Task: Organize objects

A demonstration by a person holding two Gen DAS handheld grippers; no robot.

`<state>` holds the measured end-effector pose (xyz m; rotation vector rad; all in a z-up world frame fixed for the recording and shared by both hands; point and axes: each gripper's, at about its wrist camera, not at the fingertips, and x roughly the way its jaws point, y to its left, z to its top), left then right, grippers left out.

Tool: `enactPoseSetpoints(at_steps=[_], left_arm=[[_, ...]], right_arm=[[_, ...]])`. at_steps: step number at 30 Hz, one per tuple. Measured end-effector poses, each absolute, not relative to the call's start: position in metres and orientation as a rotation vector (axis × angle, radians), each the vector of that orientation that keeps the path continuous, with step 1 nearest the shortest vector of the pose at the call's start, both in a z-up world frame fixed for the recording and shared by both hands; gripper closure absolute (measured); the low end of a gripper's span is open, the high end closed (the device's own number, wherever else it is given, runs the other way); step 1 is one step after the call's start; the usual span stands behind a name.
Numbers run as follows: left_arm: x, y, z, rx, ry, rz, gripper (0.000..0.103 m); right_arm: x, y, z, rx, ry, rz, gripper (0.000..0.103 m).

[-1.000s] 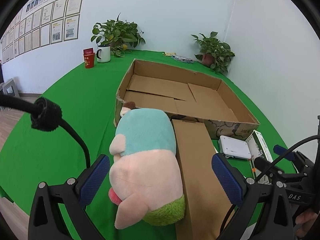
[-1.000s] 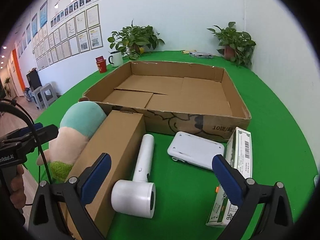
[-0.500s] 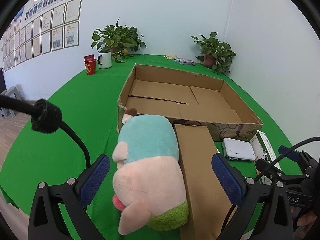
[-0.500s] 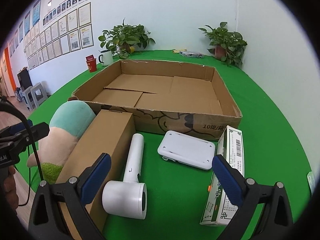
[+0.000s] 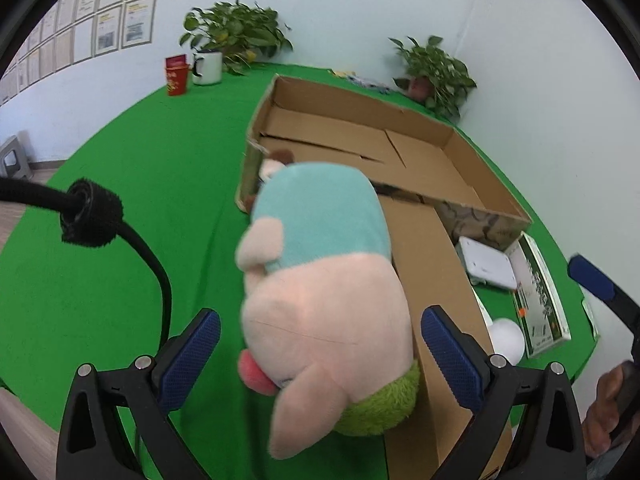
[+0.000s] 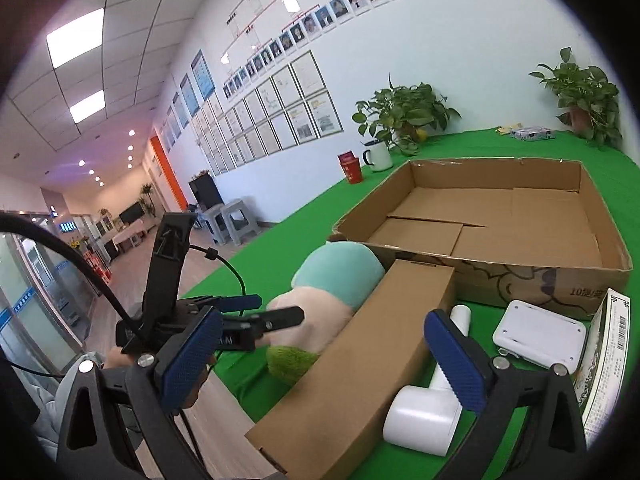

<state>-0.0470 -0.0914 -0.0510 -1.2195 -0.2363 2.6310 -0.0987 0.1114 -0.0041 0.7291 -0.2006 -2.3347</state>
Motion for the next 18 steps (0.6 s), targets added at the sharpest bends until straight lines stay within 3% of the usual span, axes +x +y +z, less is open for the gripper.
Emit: enactPoseSetpoints(at_steps=[5,13,18], left_arm=[[-0.05,-0.075,-0.068,-1.242,-0.103,2.647,0.013],[-0.043,-0.079,-0.074,-1.191,-0.148,2.631,0.028],[-0.033,-0.101,-0.073,-1.187,-0.251,2.611,0.032]], right_arm=[[-0.108,0.093,-0.005,0.744,-0.105,-2.328,0.002],[-0.126,0.063,0.004,0.733,0.099,-2.32,0.002],[-0.148,0.041,-0.002,0.808,0.112,-2.3,0.002]])
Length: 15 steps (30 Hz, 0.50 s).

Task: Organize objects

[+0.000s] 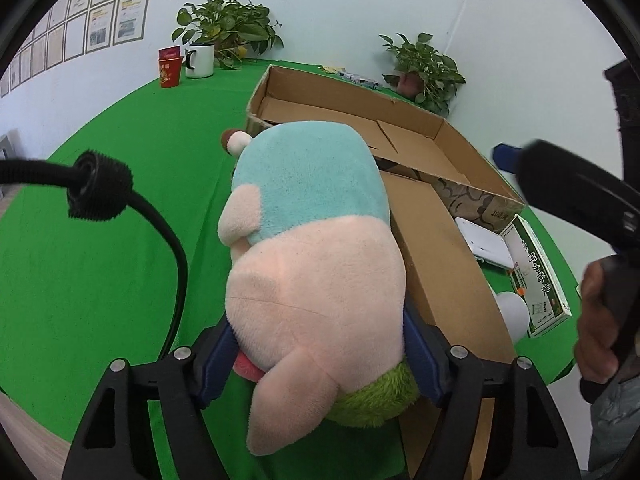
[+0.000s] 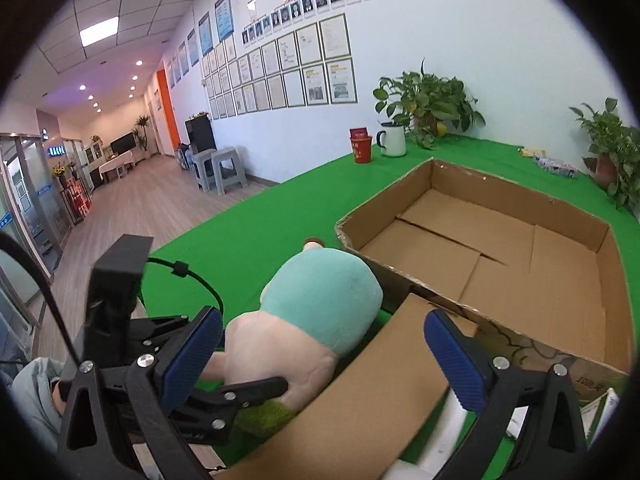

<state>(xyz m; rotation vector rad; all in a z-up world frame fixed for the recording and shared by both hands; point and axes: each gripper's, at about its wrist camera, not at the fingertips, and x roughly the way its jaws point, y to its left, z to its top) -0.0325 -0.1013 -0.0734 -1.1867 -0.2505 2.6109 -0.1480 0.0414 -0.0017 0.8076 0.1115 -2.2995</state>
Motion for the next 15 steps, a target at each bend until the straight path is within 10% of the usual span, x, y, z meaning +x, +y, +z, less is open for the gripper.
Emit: enactPoseSetpoints(at_steps=[15], left_arm=[[-0.004,-0.128,-0.074,-1.16,-0.272,2.621,0.033]], right_arm=[[-0.171,-0.019,-0.042,1.348,-0.109,-2.053,0.002]])
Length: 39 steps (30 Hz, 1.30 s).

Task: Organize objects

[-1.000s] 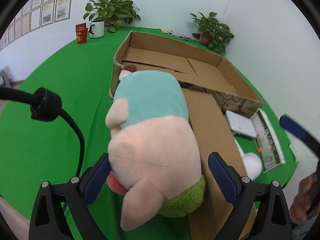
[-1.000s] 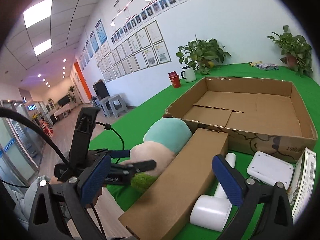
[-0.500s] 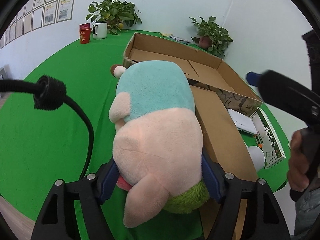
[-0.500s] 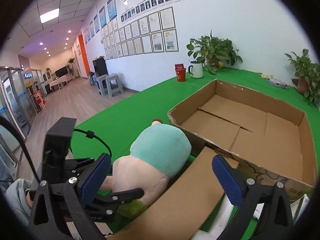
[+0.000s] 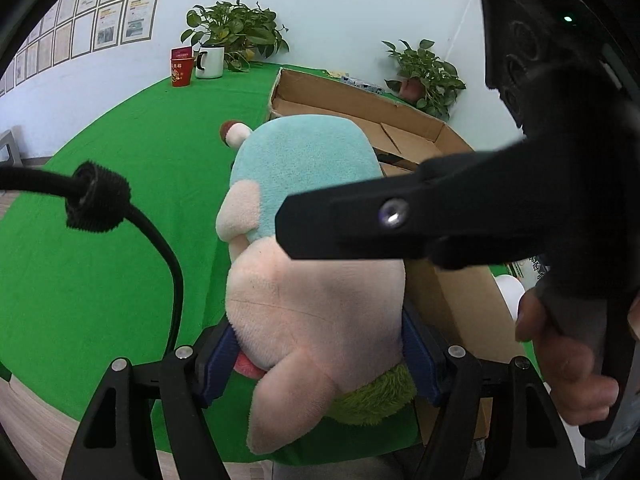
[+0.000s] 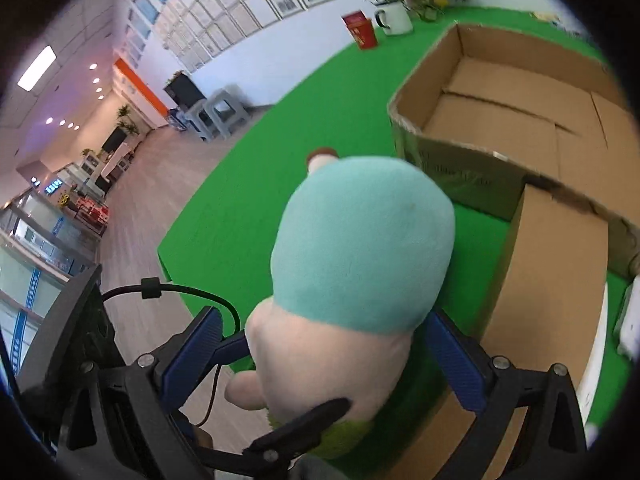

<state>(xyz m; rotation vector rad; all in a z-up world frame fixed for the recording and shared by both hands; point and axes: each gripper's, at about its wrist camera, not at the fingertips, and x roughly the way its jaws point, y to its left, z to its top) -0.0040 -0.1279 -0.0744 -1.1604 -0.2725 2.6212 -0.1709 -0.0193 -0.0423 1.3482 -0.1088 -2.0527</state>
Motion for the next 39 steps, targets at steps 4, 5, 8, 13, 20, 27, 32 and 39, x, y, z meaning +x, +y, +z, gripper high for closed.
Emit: enactPoseSetpoints(at_steps=[4,5,8,13,20,27,32,39], left_arm=[[-0.004,-0.13,-0.074,-1.154,-0.258,2.613,0.033],[-0.005,-0.13,-0.073,-1.152,-0.254,2.61,0.033],[-0.005,-0.131,-0.073,-1.148,-0.253,2.608,0.033],[-0.006,-0.134,-0.07,-1.126,-0.249,2.609,0.035],[-0.005,-0.133,-0.054,-1.061,-0.212,2.636,0.039],[-0.028,-0.115,-0.017,-0.934,-0.15,2.665,0.039],[-0.061,-0.093,0.028,-0.816,-0.044,2.664,0.039],[-0.121,-0.073,0.086,-0.684,0.046,2.659,0.039]], right_arm=[[-0.172,-0.019,-0.051,1.436,-0.066,-2.074,0.003],[-0.172,-0.018,-0.053,1.452,-0.068,-2.065,0.006],[-0.171,-0.017,-0.057,1.475,-0.085,-2.049,0.014],[-0.168,-0.005,-0.052,1.436,-0.105,-2.101,0.025],[-0.166,0.009,-0.044,1.373,-0.136,-2.139,0.033],[-0.167,0.023,-0.004,1.164,-0.105,-2.236,0.037],[-0.179,0.033,0.026,1.029,-0.105,-2.315,0.043],[-0.216,0.033,0.068,0.87,-0.11,-2.396,0.045]])
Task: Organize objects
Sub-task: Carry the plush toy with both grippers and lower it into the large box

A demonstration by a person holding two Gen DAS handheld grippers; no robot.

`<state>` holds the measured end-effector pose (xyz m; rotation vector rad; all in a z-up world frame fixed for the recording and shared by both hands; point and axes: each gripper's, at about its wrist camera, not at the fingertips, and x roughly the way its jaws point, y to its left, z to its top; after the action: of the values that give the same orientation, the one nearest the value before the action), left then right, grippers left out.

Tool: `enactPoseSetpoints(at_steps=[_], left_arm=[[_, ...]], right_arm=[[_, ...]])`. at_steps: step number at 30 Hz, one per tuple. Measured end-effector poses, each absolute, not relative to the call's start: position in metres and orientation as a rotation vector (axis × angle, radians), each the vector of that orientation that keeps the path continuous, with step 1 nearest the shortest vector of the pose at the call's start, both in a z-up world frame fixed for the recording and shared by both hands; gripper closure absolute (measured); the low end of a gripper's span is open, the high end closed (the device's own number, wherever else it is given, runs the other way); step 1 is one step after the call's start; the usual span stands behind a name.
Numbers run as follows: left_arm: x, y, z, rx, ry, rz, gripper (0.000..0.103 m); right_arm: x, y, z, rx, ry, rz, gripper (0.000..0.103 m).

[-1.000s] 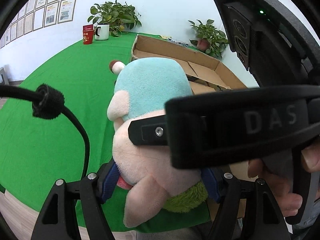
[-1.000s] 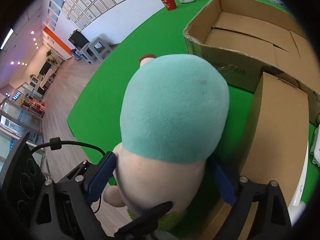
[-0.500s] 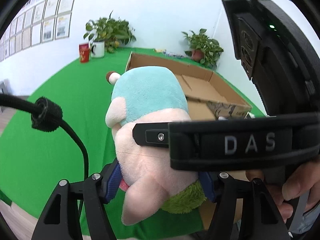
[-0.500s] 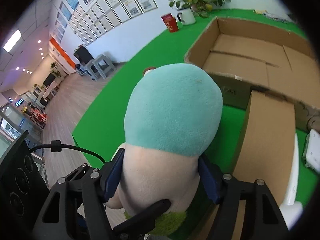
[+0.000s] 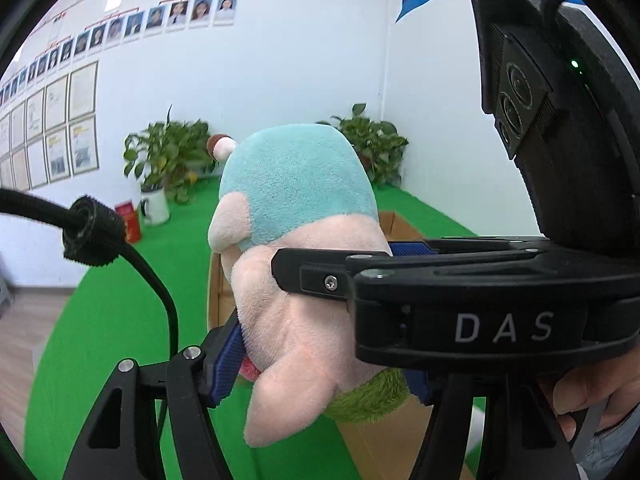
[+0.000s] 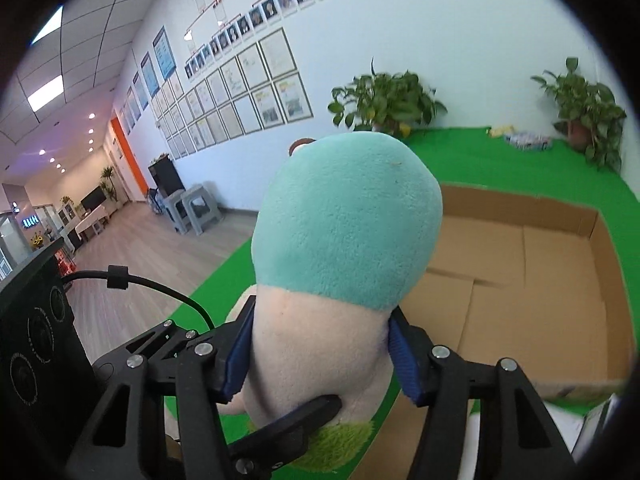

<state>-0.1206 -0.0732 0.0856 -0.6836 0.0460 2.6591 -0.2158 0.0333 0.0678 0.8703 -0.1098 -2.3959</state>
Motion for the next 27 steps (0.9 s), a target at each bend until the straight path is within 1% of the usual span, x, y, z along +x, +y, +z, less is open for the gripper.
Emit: enactPoseSetpoints(at_steps=[7,12,14,16,19,22,24,25,27], left_arm=[[-0.186,-0.073,0.101,-0.765,0.026,2.637,0.039],[-0.232,-0.073,0.097,-0.835,0.032,2.638,0.039],[-0.272,-0.072,0.087,-0.894,0.034,2.628,0.039],[-0.278,-0.07,0.077,-0.948,0.014,2.621,0.039],[-0.31,-0.078,0.053,-1.031,0.008,2.613,0.039],[-0.312,-0.082,0.027,-1.081,0.038,2.597,0.039],[-0.311,-0.094,-0.002,-1.115,0.045,2.581,0.039],[-0.332,-0.101,-0.013,-1.142,0.04,2.568,0.039],[-0.319,-0.103,-0.03,-1.186,0.024,2.549,0.039]], right_arm=[[-0.257,0.033,0.073,0.888,-0.125,-2.385,0.045],[-0.277,0.037,0.069,0.915,-0.146,-2.34,0.045],[-0.289,0.036,0.059,0.953,-0.156,-2.313,0.045],[-0.306,0.034,0.047,1.004,-0.164,-2.285,0.045],[-0.326,0.029,0.027,1.064,-0.192,-2.244,0.045],[-0.342,0.027,0.007,1.097,-0.23,-2.198,0.045],[-0.346,0.026,-0.003,1.121,-0.25,-2.186,0.045],[-0.35,0.026,-0.012,1.137,-0.264,-2.177,0.045],[-0.358,0.026,-0.024,1.182,-0.294,-2.166,0.045]])
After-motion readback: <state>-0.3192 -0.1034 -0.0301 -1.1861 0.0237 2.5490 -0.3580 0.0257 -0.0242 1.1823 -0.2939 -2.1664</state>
